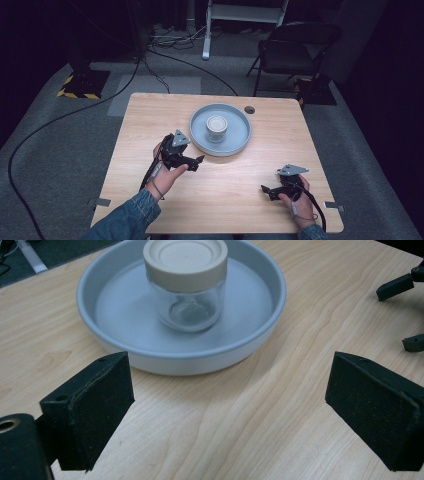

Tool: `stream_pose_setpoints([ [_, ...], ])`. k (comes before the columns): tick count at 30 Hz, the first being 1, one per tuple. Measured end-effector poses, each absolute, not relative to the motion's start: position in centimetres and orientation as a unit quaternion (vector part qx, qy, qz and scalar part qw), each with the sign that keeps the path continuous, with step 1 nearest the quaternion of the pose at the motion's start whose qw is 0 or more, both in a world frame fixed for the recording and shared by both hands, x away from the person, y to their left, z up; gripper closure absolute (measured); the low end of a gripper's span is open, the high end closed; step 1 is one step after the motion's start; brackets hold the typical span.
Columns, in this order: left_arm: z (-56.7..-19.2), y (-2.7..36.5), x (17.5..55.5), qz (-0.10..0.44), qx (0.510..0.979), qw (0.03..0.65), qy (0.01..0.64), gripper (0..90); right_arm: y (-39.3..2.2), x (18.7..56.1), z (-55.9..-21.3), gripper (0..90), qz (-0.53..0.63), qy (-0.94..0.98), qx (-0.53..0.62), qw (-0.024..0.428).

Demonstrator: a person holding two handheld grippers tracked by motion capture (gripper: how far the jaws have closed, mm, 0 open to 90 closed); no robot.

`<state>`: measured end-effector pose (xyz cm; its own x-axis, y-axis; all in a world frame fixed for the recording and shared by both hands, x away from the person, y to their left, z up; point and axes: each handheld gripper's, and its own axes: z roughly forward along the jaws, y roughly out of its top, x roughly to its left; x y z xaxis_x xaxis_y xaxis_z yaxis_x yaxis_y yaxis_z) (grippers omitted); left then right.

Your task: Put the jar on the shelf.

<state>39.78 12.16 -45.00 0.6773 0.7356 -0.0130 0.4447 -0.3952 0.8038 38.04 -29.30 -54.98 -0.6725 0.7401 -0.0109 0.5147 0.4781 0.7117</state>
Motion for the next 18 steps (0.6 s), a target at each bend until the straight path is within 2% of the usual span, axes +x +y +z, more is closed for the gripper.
stream_pose_setpoints([
  [18, -49.4, 13.3, 37.6, 0.167, 0.822, 0.394, 0.377, 5.4, -29.3, 38.0, -55.0, 0.2, 0.351, 0.844, 0.371, 0.161],
])
